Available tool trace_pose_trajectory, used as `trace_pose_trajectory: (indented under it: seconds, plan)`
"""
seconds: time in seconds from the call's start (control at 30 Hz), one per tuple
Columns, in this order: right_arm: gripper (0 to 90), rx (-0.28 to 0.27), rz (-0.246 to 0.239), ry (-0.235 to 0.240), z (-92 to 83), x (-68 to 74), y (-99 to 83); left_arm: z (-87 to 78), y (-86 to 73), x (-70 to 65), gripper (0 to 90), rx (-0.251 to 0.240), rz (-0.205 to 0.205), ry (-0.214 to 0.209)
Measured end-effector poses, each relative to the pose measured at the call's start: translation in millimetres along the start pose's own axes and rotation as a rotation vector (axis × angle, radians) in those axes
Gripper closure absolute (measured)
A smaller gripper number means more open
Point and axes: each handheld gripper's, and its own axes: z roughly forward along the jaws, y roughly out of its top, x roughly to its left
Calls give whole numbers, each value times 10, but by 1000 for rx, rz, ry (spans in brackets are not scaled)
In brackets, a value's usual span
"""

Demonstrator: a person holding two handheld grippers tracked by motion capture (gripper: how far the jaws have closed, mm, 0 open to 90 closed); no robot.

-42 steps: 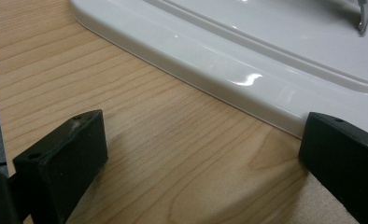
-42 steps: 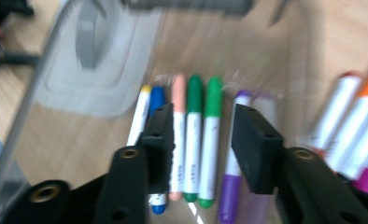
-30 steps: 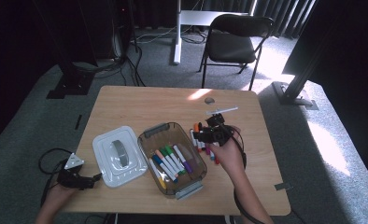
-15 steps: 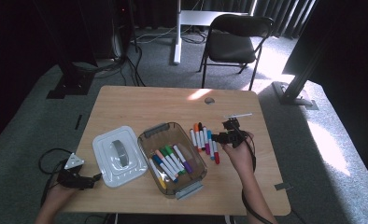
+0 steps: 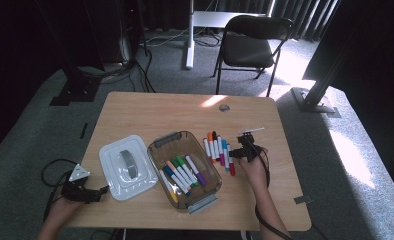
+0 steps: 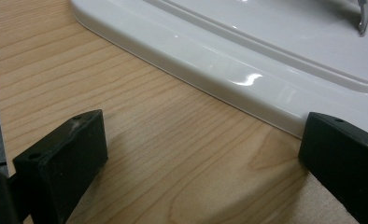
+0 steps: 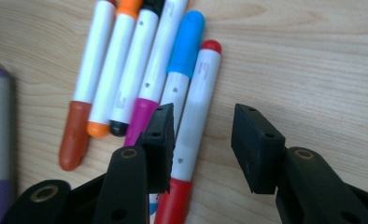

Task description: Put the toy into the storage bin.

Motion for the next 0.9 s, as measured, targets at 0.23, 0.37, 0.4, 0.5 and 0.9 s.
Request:
trace_pose_trajectory:
  seconds: [0.23, 0.37, 0.4, 0.5, 0.9]
  plan:
    - [596, 27, 9, -20, 83, -39, -17, 0, 0, 0, 17, 0, 0, 0]
    - [604, 41, 29, -46, 89, -127, -37, 0, 0, 0, 17, 0, 0, 0]
    - [604, 41, 29, -46, 89, -127, -37, 0, 0, 0, 17, 0, 0, 0]
    - [608, 46, 39, -54, 78, -181, -56, 0, 0, 0, 17, 0, 0, 0]
    - [661, 53, 37, -98, 73, -234, -83, 0, 0, 0, 17, 0, 0, 0]
